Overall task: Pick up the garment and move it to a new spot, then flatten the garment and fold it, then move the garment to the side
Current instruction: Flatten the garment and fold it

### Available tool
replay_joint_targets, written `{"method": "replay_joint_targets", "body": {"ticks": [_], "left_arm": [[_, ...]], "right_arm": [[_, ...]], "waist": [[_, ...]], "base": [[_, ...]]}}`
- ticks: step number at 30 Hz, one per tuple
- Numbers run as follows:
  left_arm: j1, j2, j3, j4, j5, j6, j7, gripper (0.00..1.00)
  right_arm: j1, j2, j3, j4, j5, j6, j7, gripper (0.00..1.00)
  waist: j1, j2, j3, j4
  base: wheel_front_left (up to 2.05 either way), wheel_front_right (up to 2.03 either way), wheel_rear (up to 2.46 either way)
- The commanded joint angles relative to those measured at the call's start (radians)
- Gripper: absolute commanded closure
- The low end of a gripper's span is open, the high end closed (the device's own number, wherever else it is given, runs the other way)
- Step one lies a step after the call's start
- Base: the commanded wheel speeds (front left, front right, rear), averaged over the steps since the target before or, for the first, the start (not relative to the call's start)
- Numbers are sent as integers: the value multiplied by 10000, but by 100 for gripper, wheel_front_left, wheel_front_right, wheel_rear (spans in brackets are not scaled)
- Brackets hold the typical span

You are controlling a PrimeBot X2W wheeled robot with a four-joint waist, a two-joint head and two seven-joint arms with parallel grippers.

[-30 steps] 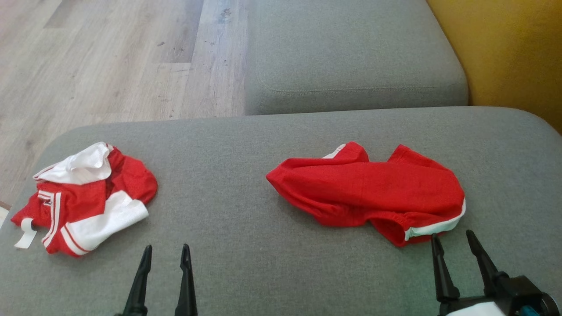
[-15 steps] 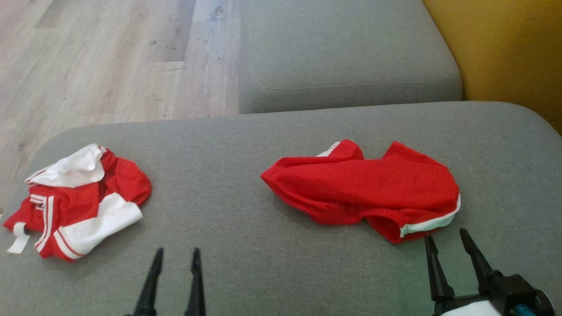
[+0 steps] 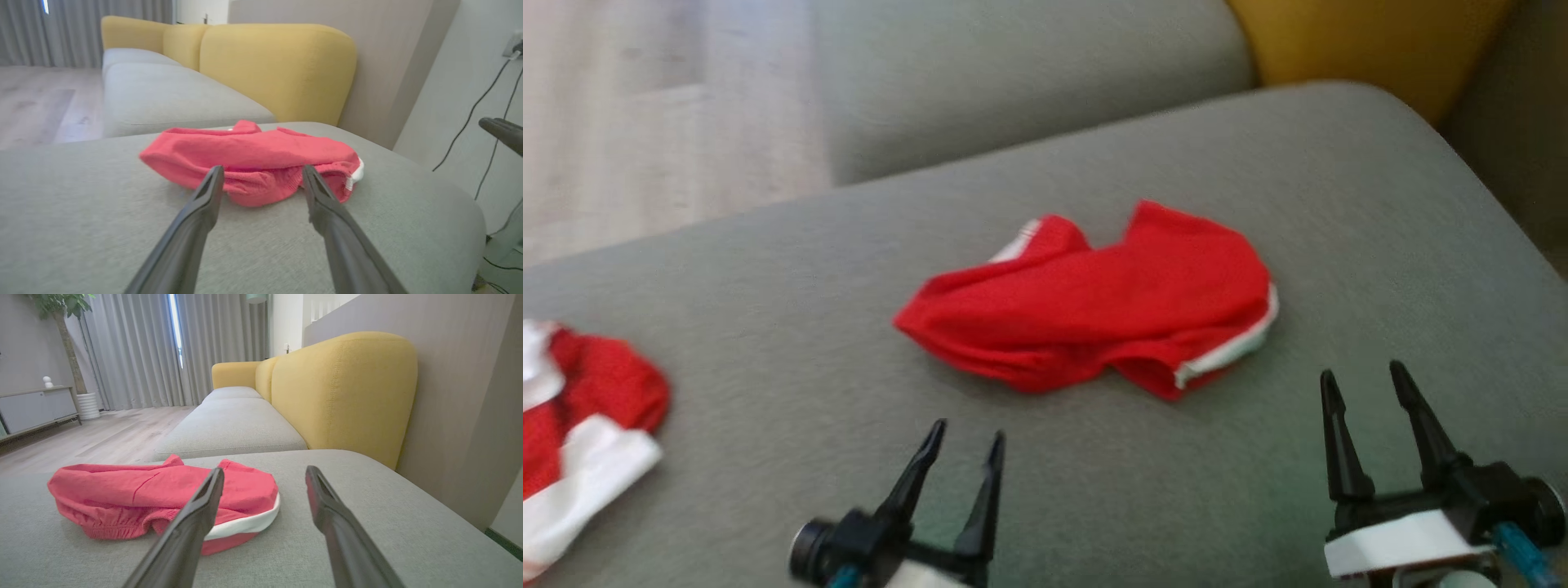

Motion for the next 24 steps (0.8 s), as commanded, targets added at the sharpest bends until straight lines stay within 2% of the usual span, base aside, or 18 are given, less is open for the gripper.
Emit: {"method": "replay_joint_targets", "body": {"ticks": [1, 8, 15, 19, 24], "left_arm": [[-619, -77, 188, -152, -64, -50, -80, 0], [-2472, -77, -1467, 1525, -777, -547, -80, 0], [-4348, -77, -3231, 3630, -1804, -597, -80, 0], [-5191, -78, -3895, 4125, -2854, -599, -80, 0], [-5869, -78, -4417, 4555, -3449, -600, -80, 0]], "right_arm": [[-503, -72, 237, -386, -10, 67, -109, 0], [-919, -72, 228, -631, 155, 67, -109, 0], [-1259, -72, 241, -713, 370, 67, -109, 0], [-1385, -72, 241, -675, 561, 67, -109, 0], [-1468, -72, 281, -641, 806, 67, -109, 0]], "waist": [[-1, 0, 826, -881], [-1, 0, 1924, -1953], [-1, 0, 2652, -2515], [-1, 0, 2898, -2675], [-1, 0, 3089, -2788]], "base": [[0, 0, 0], [0, 0, 0], [0, 0, 0], [0, 0, 0], [0, 0, 0]]}}
